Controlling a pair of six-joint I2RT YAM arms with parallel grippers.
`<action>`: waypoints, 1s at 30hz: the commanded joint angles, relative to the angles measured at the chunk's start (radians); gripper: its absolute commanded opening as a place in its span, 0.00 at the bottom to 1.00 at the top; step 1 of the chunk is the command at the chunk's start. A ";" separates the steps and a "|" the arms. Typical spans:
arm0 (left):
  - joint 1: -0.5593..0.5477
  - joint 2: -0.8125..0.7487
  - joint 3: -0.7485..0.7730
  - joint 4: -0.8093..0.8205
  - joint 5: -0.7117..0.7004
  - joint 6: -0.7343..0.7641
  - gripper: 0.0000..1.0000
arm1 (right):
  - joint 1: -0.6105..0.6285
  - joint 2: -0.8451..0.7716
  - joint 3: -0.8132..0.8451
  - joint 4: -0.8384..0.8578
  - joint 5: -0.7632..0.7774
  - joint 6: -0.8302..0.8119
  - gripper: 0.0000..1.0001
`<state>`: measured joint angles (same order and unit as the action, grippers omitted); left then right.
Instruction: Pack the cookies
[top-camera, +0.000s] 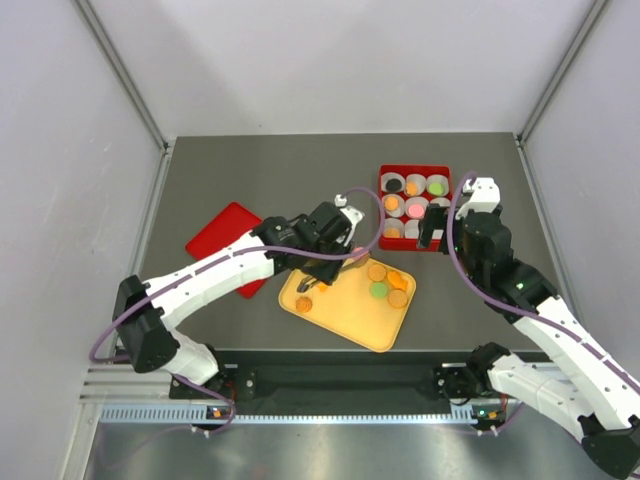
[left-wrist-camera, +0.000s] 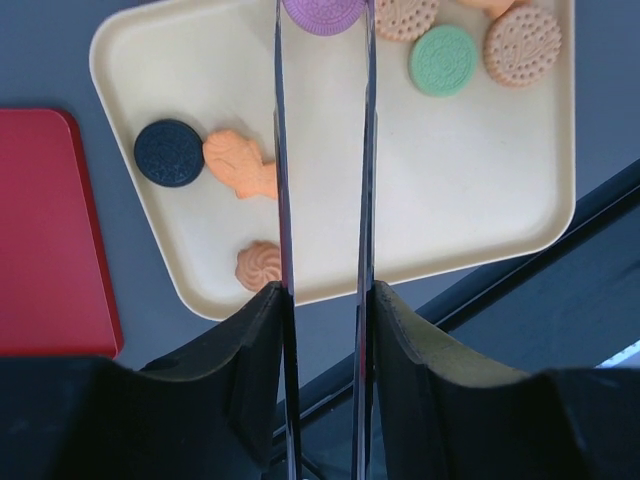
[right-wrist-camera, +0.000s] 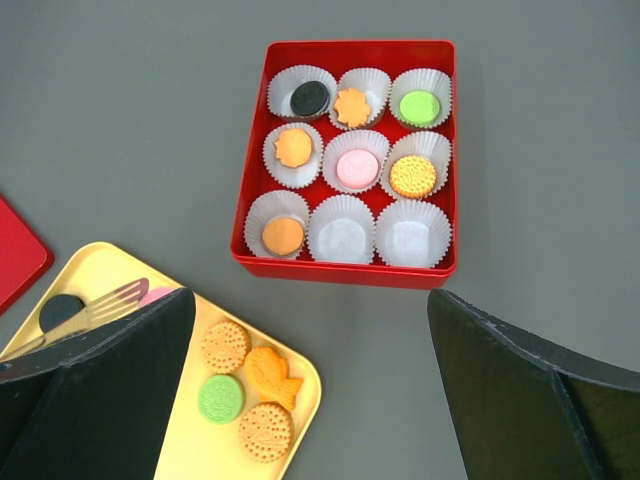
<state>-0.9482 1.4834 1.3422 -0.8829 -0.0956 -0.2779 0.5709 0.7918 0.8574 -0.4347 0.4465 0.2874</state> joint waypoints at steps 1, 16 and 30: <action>-0.003 -0.043 0.072 0.076 -0.024 0.003 0.42 | -0.014 -0.014 0.015 0.022 0.001 -0.014 1.00; 0.002 0.279 0.409 0.217 0.036 0.043 0.42 | -0.014 -0.026 0.034 0.010 0.012 -0.011 1.00; 0.015 0.477 0.511 0.260 0.123 0.026 0.42 | -0.013 -0.051 0.020 0.005 0.011 -0.011 1.00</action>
<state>-0.9379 1.9652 1.8015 -0.6895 -0.0151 -0.2554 0.5709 0.7620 0.8574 -0.4412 0.4484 0.2878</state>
